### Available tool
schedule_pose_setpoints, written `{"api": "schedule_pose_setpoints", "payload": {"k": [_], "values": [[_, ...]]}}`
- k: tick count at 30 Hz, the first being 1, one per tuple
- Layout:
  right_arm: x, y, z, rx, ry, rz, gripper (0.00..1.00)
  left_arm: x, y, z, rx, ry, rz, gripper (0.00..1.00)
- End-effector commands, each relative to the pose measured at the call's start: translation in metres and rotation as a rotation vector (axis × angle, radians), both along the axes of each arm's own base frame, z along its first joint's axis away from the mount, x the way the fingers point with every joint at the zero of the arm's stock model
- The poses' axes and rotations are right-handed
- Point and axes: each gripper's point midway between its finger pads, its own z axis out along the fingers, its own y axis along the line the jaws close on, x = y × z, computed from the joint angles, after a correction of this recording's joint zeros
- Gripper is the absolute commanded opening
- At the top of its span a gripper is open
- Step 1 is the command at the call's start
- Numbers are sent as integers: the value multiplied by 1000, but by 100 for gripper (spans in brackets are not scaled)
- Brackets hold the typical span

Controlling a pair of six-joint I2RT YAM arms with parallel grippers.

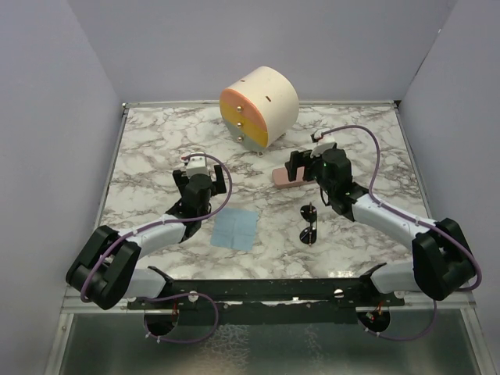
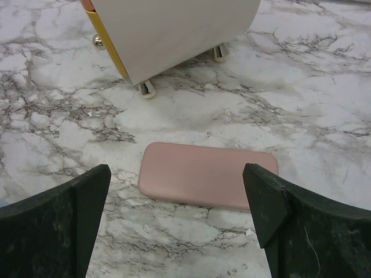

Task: Organize the sunglasses
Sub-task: Adjust the sunglasses case at the center of the board.

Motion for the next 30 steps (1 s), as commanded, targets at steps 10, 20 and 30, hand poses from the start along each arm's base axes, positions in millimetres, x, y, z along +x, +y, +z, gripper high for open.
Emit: {"api": "schedule_pose_setpoints", "payload": {"k": [10, 20, 30], "values": [[5, 43, 44, 109, -37, 166, 96, 1, 12, 13, -117, -66, 119, 99], [26, 37, 12, -197, 102, 202, 95, -3, 14, 7, -111, -53, 117, 99], [27, 41, -21, -416, 243, 362, 100, -6, 13, 7, -147, -57, 118, 99]]}}
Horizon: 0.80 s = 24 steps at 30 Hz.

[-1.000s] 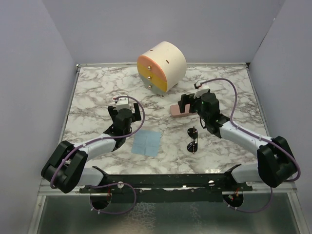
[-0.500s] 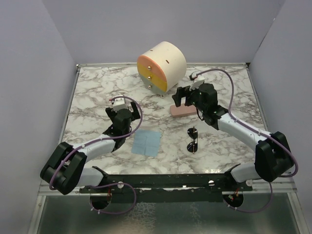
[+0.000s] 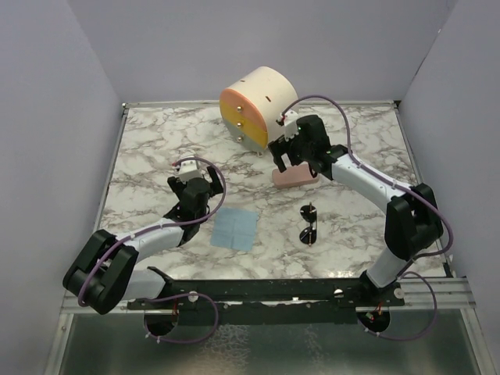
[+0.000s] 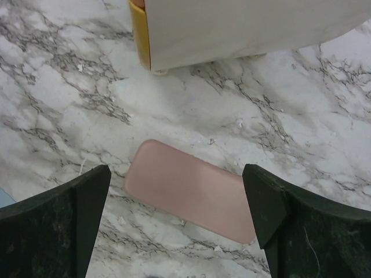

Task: Organize the sunglasses
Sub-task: Adjust the sunglasses case at the center of the board.

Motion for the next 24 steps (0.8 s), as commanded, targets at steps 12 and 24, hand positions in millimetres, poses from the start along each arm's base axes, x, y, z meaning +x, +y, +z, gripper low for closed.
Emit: {"api": "schedule_pose_setpoints", "payload": {"k": [12, 24], "values": [[-28, 0, -63, -191, 165, 226, 100, 1, 2, 6, -49, -31, 26, 99], [-15, -4, -102, -286, 225, 250, 100, 1, 1, 4, -52, -27, 25, 99]]}}
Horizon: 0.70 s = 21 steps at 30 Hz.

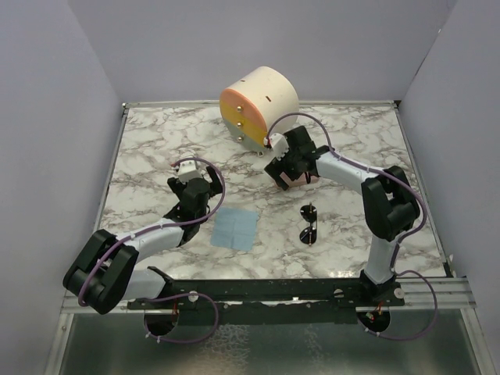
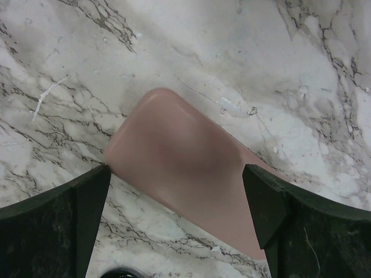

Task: Organize the sunglasses
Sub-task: Adjust the sunglasses case at the center of the board.

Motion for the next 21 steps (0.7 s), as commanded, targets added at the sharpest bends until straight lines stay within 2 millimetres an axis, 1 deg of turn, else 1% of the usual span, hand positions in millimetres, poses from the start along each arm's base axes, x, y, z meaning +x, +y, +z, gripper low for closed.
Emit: {"api": "schedule_pose_setpoints", "payload": {"k": [1, 8, 14, 21], "values": [[4, 3, -8, -18, 18, 32, 100, 2, 1, 4, -17, -20, 13, 99], [8, -1, -23, -20, 50, 27, 100, 1, 2, 2, -13, -15, 15, 99], [10, -1, -39, -38, 82, 28, 100, 1, 3, 3, -12, -18, 19, 99], [17, -2, -47, -53, 62, 15, 100, 3, 2, -1, -7, -8, 18, 99]]}}
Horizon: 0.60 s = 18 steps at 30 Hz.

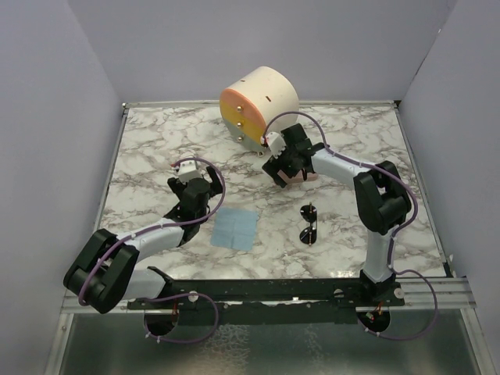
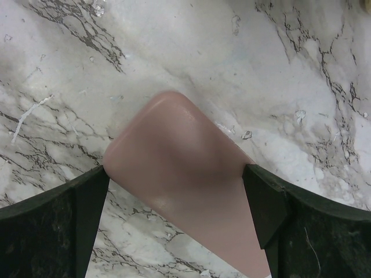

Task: Organize the sunglasses
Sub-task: Adjust the sunglasses case at the center of the board.

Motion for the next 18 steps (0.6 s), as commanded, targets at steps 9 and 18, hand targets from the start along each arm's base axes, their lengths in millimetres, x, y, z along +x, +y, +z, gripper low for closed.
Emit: {"api": "schedule_pose_setpoints", "payload": {"k": [9, 18], "values": [[3, -5, -32, -38, 41, -19, 100, 4, 2, 1, -3, -11, 19, 99], [13, -10, 16, 63, -62, -86, 100, 4, 1, 0, -3, -9, 16, 99]]}}
